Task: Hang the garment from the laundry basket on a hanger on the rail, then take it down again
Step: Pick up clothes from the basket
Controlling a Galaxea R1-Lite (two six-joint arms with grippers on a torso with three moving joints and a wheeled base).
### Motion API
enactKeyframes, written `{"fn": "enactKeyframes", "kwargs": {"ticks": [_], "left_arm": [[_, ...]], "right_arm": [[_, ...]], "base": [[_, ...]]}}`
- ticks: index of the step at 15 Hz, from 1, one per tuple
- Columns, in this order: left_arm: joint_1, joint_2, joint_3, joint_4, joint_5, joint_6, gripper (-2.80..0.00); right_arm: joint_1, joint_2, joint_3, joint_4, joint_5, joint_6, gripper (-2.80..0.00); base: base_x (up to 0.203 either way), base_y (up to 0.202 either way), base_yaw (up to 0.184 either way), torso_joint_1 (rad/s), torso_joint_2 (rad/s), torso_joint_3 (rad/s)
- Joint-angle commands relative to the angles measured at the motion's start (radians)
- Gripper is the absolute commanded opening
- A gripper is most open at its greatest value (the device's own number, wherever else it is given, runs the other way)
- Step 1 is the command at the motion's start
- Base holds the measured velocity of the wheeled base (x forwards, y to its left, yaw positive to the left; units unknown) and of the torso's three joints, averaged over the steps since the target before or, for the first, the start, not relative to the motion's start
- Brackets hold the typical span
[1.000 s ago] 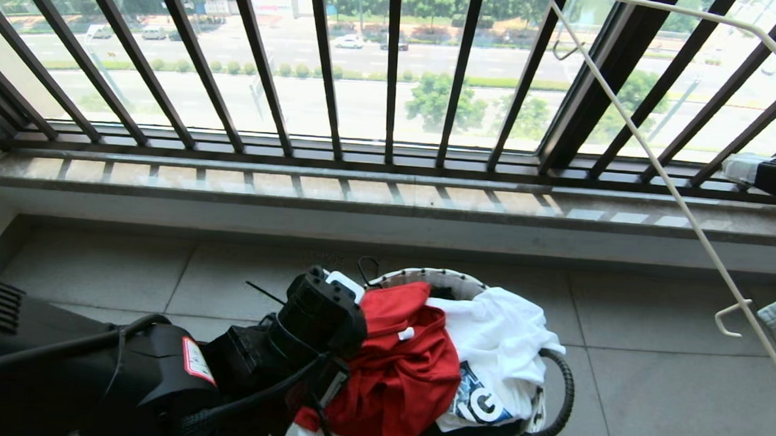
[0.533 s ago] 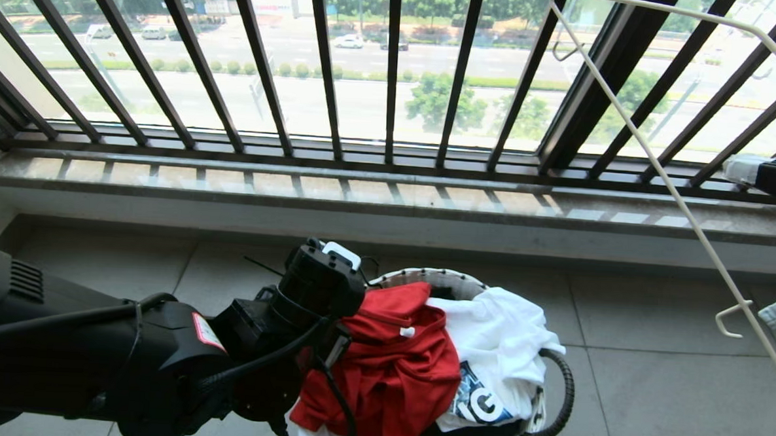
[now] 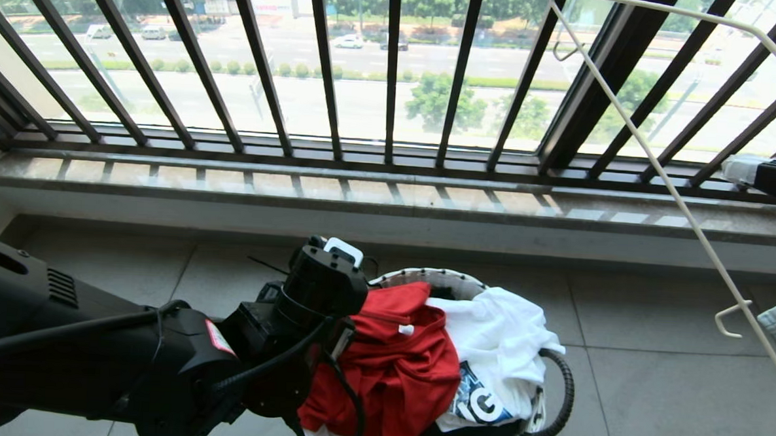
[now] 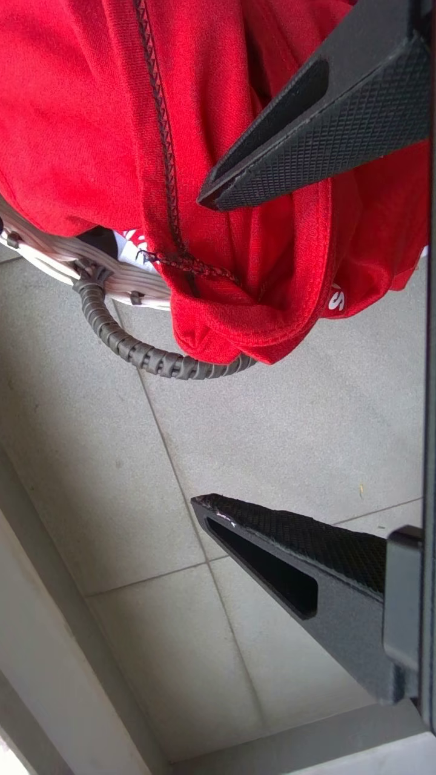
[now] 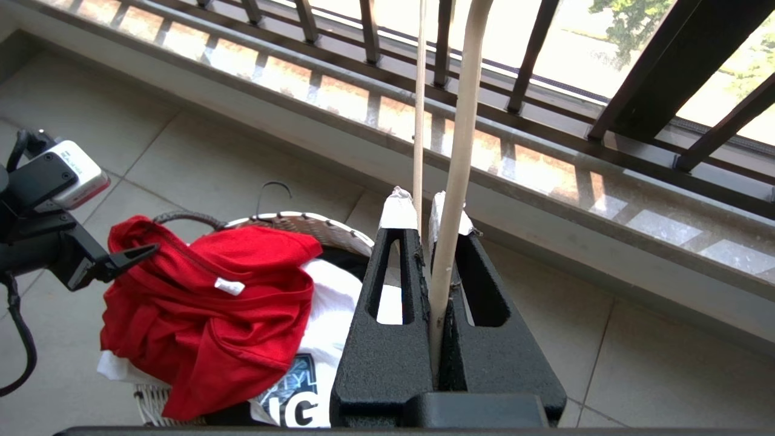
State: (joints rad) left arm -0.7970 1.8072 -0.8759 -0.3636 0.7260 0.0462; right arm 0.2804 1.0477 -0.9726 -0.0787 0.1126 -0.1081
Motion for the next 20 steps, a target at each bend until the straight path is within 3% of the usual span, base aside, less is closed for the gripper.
{"fn": "enactKeyframes", "kwargs": {"ticks": [1,8,12,20], "left_arm": [[-0.001,-0.010,0.030,0.000,0.004,0.009,0.00],[0.003,-0.040,0.070,0.008,0.007,0.031,0.00],[0.047,-0.028,0.063,0.004,0.009,0.064,0.00],[0.053,0.016,0.038,-0.006,-0.004,0.053,0.00]], "right_arm": [[0.000,0.002,0.000,-0.001,0.001,-0.001,-2.80],[0.000,0.002,0.000,-0.001,0.001,-0.001,-2.80],[0.000,0.002,0.000,-0.001,0.001,-0.001,-2.80],[0.000,0.004,0.000,-0.001,0.001,-0.001,-2.80]], "base": [[0.000,0.000,0.000,0.000,0.00,0.000],[0.000,0.000,0.000,0.000,0.00,0.000],[0.000,0.000,0.000,0.000,0.00,0.000],[0.000,0.000,0.000,0.000,0.00,0.000]]}}
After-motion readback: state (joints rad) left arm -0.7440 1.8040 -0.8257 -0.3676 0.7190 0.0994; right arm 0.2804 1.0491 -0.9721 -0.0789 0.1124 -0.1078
